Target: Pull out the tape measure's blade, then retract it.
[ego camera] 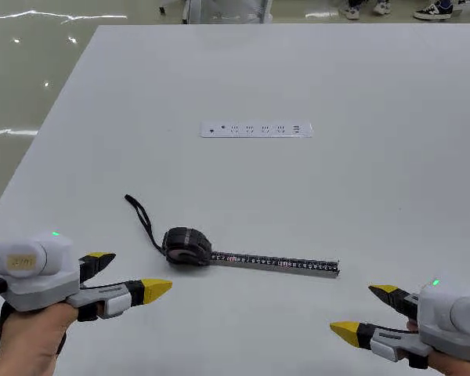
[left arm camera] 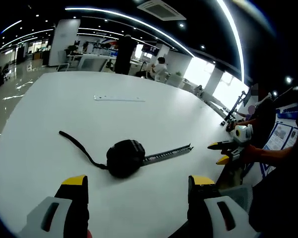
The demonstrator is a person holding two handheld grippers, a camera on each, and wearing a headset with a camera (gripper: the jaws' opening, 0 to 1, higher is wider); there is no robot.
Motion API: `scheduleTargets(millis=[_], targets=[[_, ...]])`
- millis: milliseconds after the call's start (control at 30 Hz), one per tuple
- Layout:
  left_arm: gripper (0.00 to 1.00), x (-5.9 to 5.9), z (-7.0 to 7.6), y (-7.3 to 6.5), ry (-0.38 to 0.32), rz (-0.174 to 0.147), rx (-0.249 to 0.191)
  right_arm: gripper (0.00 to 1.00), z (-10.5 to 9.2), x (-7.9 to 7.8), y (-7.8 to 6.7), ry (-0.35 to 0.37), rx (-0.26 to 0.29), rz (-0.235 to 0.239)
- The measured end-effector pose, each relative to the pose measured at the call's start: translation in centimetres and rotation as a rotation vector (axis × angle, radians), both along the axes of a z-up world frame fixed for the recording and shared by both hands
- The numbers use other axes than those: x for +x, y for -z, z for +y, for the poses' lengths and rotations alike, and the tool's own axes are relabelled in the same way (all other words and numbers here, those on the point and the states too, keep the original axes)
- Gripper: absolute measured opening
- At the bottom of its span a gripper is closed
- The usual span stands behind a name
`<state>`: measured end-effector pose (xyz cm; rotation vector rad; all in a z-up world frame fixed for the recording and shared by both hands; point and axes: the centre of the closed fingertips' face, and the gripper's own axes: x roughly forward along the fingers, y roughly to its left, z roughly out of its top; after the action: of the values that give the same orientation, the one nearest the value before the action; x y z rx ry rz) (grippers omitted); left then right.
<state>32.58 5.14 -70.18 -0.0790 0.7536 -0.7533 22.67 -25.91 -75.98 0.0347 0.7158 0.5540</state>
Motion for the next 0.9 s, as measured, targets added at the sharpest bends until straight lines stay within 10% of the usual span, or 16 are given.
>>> scheduleTargets(millis=[900], targets=[[0.79, 3.7, -1.9, 1.5, -0.082, 0.096, -0.025, 0.65, -2.1, 3.4, 0.7, -0.082, -0.095, 0.001]])
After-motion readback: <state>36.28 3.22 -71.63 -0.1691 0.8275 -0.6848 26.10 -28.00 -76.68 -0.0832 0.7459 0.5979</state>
